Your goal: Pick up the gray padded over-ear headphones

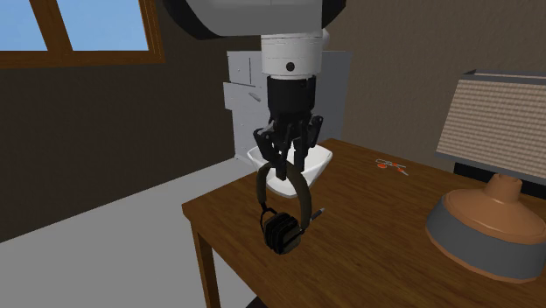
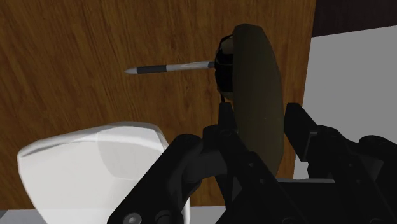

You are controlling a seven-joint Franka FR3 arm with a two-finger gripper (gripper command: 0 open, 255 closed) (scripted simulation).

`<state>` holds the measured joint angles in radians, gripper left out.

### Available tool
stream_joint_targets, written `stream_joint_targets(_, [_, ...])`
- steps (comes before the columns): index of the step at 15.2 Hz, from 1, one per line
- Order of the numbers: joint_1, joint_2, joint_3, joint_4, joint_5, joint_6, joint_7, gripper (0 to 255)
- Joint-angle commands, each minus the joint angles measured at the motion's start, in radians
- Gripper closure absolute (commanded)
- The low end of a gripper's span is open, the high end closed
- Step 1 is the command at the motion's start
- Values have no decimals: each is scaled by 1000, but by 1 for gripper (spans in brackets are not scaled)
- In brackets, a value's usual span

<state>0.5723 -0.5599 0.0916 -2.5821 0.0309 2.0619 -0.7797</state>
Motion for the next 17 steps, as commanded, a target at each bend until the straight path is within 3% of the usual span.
stream_joint_targets(1, [0,1,0,-1,0,0,0,255])
stream_joint_targets(17, [-2,-35,-8,163,-4,-200,-4,255])
